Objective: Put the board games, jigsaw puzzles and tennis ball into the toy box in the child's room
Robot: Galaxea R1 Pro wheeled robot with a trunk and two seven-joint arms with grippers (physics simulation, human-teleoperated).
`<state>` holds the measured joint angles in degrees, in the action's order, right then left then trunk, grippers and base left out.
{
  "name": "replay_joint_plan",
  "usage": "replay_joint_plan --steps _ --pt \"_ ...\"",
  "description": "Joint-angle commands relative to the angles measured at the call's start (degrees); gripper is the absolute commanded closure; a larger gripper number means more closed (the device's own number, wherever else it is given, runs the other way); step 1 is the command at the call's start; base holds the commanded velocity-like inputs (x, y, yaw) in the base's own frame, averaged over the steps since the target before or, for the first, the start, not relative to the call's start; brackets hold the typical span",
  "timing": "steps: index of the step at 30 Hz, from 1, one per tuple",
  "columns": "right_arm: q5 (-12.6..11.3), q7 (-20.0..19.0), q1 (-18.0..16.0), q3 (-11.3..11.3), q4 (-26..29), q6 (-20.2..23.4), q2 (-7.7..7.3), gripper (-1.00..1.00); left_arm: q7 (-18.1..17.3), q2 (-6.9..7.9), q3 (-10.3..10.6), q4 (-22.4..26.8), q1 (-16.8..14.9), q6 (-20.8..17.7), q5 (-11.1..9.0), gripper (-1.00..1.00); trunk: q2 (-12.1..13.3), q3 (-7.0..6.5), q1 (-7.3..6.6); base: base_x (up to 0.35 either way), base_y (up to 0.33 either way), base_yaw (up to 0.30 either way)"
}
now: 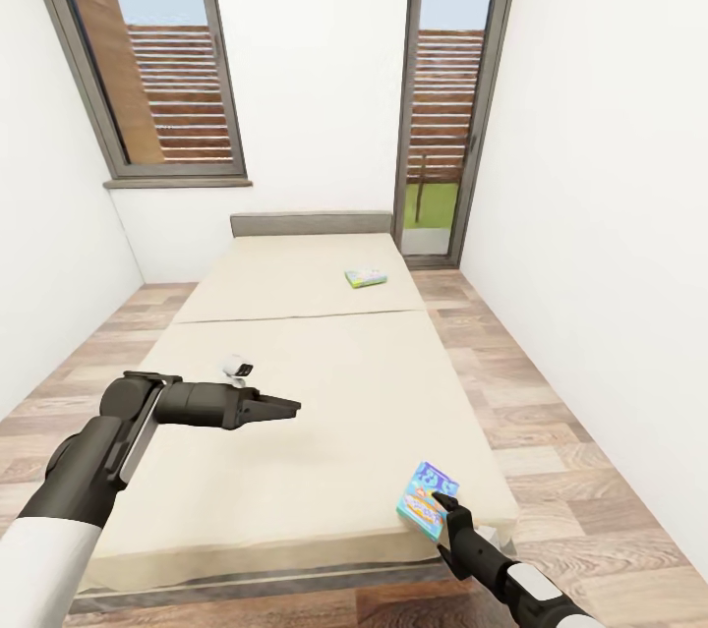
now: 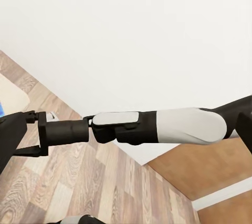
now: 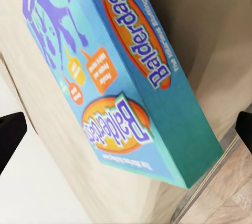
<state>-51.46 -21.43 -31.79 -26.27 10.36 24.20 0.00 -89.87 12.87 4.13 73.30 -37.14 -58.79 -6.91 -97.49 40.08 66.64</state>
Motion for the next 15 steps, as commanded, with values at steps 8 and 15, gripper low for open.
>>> replay_joint_plan --steps 8,15 --pt "-0.22 -0.02 -0.02 -0.19 0.01 0.32 0.00 -1.00 -0.13 0.05 0.11 0.00 -0.04 -0.62 -0.12 -1.00 -0.02 0.05 0.00 0.008 0.000 0.000" --pt "-0.22 -0.02 -0.02 -0.18 0.01 0.32 0.00 -1.00 -0.13 0.11 0.09 0.00 -0.04 -0.62 -0.12 -1.00 -0.02 0.05 0.00 0.000 0.001 0.000"
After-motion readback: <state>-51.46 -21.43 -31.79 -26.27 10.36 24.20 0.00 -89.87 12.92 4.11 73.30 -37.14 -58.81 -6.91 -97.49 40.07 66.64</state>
